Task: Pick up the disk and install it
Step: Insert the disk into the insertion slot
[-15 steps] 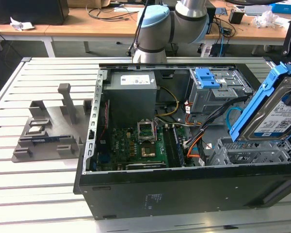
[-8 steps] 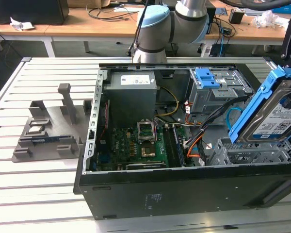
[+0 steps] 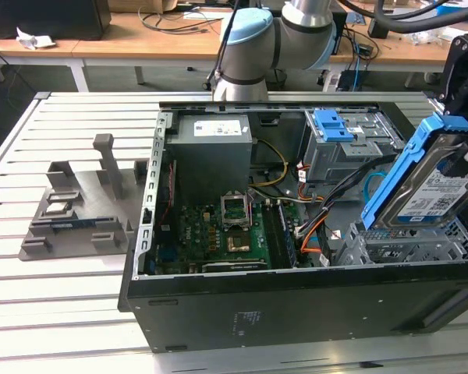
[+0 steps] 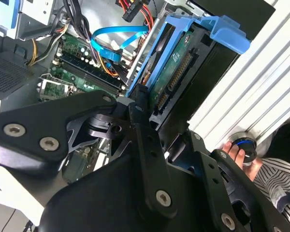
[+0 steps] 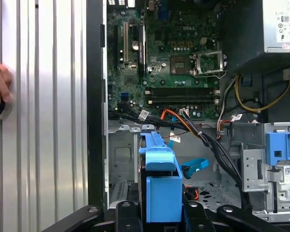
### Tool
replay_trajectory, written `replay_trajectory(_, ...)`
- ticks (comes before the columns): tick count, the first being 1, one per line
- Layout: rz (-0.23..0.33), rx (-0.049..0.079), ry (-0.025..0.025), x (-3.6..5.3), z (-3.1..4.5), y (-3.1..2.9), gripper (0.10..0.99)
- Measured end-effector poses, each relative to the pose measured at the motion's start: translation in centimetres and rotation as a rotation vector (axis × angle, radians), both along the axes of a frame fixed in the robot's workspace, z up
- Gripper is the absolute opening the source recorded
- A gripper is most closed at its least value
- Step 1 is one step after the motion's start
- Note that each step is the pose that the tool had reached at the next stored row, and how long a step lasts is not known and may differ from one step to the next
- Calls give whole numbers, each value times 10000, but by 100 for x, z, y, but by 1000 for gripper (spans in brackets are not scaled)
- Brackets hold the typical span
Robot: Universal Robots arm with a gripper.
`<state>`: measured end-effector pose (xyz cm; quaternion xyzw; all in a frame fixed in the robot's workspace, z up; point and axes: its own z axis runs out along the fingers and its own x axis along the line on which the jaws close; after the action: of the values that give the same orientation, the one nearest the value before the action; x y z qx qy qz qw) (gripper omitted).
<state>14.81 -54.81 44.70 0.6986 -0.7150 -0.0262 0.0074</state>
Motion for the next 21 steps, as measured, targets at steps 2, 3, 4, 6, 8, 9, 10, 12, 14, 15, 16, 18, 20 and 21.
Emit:
replay_trajectory(2,1,-8,0,0,-22,1,365)
replay_trajectory(3,1,-10,0,0,-31,0,365)
replay_trajectory(4,1,-14,0,0,-40,0,365)
replay_trajectory(6,1,-19,0,0,-57,0,365)
replay_trajectory(8,0,-22,0,0,-75,0,365)
replay_trajectory(9,1,-22,0,0,-84,1,365)
replay_trajectory(10,1,-22,0,0,-99,0,365)
replay_trajectory(12,1,-22,1,0,-119,0,365)
replay_trajectory(14,1,-23,0,0,-150,0,365)
replay_trajectory(15,1,-23,0,0,-160,0,365)
replay_trajectory(16,1,-23,0,0,-170,0,365)
replay_trajectory(18,0,-23,0,0,-198,0,365)
replay_trajectory(20,0,-22,1,0,-226,0,365)
replay_trajectory(21,0,-22,2,0,-252,0,365)
